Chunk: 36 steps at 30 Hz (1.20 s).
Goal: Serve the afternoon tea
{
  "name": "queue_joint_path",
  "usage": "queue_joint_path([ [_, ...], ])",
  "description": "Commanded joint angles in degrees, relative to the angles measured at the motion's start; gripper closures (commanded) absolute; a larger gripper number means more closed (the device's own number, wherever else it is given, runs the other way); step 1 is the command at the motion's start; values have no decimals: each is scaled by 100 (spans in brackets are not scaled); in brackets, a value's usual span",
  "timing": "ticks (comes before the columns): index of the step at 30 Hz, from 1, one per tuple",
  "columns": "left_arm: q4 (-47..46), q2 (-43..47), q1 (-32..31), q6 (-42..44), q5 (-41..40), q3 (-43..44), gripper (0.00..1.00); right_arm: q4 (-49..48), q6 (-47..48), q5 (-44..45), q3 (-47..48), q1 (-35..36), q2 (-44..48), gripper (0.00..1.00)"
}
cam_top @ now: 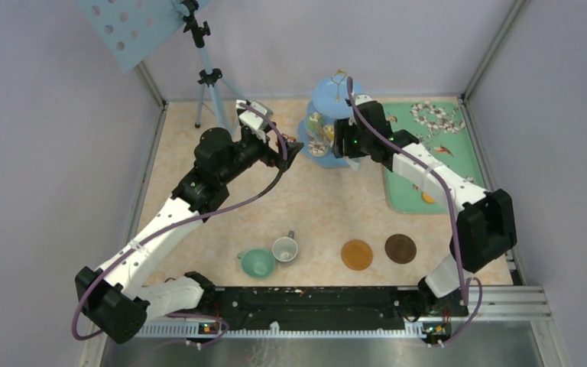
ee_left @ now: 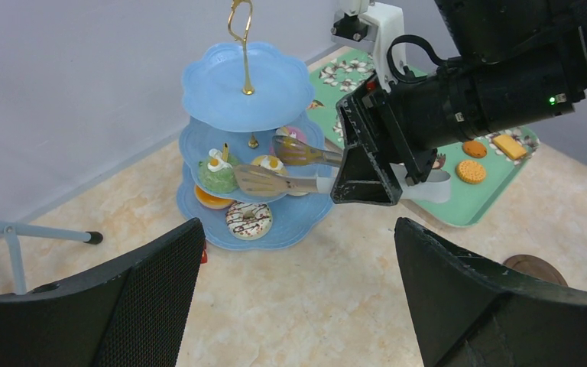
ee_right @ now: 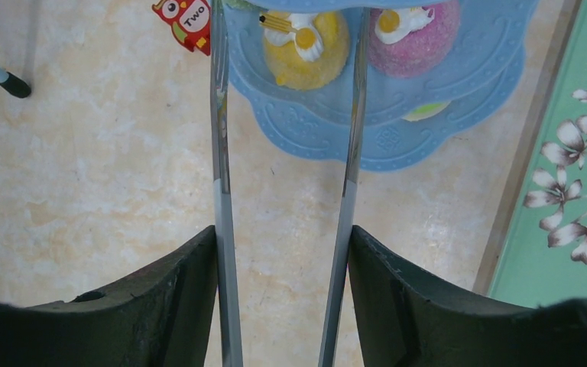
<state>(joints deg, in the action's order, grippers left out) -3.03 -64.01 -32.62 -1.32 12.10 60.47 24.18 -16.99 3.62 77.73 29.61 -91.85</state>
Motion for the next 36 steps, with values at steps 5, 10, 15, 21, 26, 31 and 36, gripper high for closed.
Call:
queue_joint_path([
  [5,-239,21,-17,27,-6,-26,1,840,42,397,-475,80,1679,42],
  [10,-242,20,-16,3,23,-18,1,1148,126,928,-1259,64,2867,42],
  [15,-238,2,-19,-8,22,-17,1,1476,-66,1640,-1723,-368,3288,43],
  [21,-242,12,-16,9,-5,-32,1,1258,-218,891,-2094,-1915,2774,45],
  [26,-237,11,-17,27,-23,-26,1,1207,-185,692,-1913,-2349,2005,44],
  [31,-236,11,-16,35,-32,-26,1,796,-102,330,-1899,-2536,1599,44],
  [36,-233,5,-22,40,-36,-31,1,706,-86,365,-1792,-2535,1288,47],
])
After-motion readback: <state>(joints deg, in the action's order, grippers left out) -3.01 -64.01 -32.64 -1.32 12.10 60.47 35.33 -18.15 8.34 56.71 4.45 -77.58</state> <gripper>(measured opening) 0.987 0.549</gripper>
